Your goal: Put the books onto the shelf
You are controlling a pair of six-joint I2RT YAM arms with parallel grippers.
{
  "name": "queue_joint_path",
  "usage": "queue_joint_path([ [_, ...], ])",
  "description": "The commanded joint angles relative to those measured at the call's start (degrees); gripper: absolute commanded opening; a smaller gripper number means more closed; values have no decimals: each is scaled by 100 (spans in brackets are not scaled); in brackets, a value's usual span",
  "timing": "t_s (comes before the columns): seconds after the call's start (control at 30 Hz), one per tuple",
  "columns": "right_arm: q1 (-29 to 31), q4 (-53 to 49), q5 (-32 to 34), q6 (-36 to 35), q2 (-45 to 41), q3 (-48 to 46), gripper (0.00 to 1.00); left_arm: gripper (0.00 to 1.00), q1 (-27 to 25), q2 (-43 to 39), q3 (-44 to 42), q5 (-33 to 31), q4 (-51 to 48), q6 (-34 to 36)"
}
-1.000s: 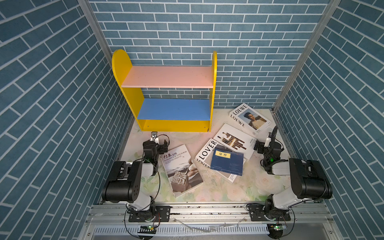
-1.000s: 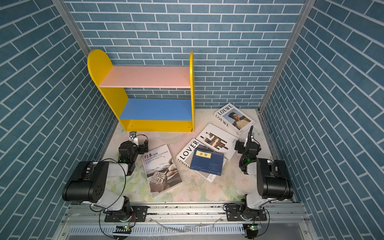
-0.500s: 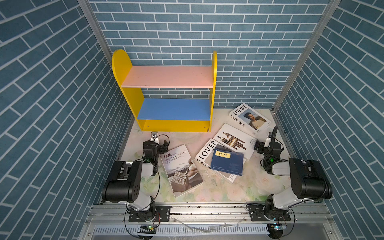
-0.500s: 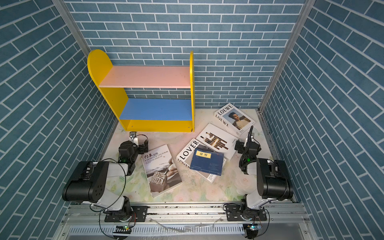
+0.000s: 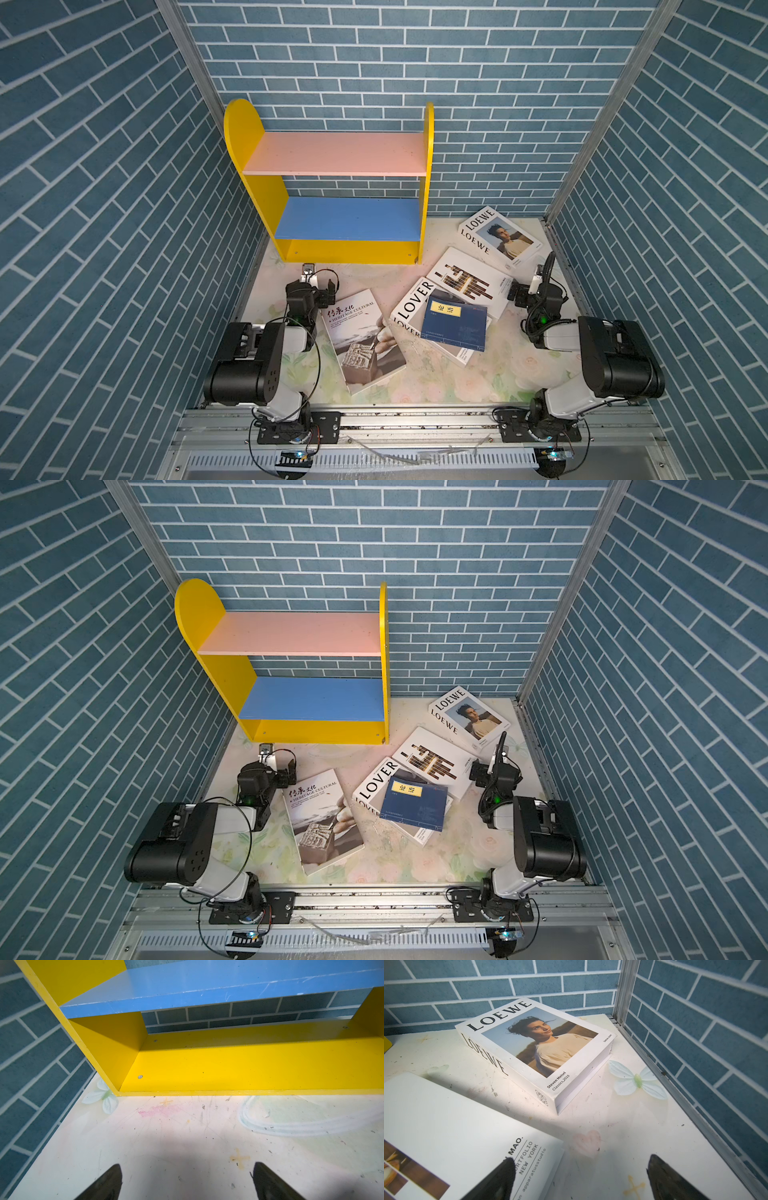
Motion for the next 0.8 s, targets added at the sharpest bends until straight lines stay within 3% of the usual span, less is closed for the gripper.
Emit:
queue_joint_path([
  [0.0, 15, -21, -64, -133, -52, 22, 99, 100, -17, -16, 71, 56, -45, 29],
  [0.1, 15, -279, -216, -193, -257, 75, 99, 100, -17, -16, 74, 52, -56, 33],
  [0.27, 25, -2168, -539, -153, -1412, 607, 99, 100, -17, -16, 70, 52, -59, 30],
  [0.37, 58, -2760, -750, 133, -1863, 883, 99, 100, -17, -21, 73, 52, -52, 32],
  [0.63, 766, -4532, -1077, 1729, -2121, 2312, 99, 100, -17, -16, 74, 52, -54, 29],
  [0.77, 1336, -5238, -1623, 2997, -1966, 3015, 99, 100, -17, -21, 70, 52, -52, 29],
])
